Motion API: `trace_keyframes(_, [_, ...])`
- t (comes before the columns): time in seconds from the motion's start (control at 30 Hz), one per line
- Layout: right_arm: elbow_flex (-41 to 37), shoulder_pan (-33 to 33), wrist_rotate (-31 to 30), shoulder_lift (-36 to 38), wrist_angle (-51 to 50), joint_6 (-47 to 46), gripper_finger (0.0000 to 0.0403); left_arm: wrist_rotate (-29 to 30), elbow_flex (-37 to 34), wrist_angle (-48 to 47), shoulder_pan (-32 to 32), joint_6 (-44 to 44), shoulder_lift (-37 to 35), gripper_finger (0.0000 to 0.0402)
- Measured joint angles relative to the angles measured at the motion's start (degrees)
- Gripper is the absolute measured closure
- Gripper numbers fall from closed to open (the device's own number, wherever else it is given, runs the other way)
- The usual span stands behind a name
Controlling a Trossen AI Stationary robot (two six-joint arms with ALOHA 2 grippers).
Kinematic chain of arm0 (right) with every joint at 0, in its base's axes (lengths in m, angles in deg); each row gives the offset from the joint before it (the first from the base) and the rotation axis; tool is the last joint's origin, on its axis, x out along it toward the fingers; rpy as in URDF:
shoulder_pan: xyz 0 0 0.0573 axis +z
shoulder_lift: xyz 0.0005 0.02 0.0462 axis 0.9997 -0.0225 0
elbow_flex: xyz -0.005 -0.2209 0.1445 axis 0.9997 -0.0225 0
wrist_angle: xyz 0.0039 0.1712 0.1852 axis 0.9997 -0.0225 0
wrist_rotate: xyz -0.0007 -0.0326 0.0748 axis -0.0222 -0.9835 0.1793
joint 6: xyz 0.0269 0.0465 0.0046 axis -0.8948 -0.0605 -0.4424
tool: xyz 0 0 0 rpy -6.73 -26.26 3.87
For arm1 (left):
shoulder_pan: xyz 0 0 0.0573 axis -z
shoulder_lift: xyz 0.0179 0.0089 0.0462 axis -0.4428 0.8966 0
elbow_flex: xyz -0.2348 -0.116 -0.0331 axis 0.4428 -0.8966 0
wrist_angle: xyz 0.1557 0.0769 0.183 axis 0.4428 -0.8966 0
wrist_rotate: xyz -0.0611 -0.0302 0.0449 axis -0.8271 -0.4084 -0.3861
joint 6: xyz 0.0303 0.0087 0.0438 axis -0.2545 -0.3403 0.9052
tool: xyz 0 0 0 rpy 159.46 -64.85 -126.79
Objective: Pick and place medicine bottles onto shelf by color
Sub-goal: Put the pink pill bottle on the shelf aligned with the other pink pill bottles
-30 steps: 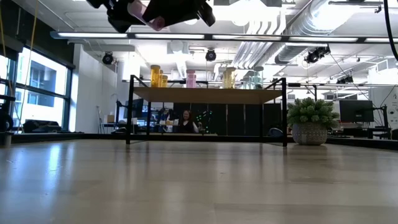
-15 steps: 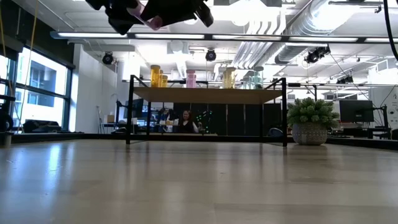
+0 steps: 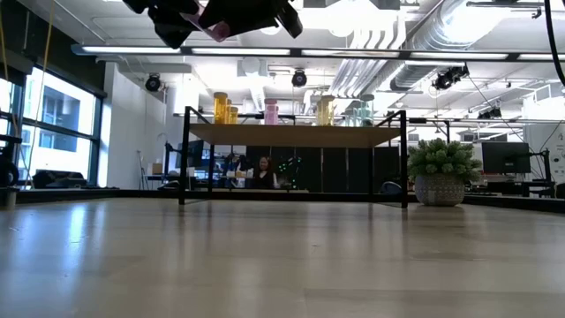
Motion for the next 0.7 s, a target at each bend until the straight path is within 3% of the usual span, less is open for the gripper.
trace_keyframes(0.23, [0.0, 0.0, -0.04, 0.0, 0.0, 0.14, 0.0309, -0.02, 0.0, -0.01, 0.0, 0.02, 0.0, 0.0288])
trace_keyframes(0.53, [0.0, -0.27, -0.25, 0.52, -0.78, 0.33, 0.0223, 1.99, 0.0, -2.03, 0.0, 0.21, -0.02, 0.0288])
trace_keyframes(0.7, [0.0, -0.55, -1.43, 3.52, -3.36, 0.08, 0.0199, 3.72, 0.0, -4.54, -0.19, 3.82, -0.02, 0.0288])
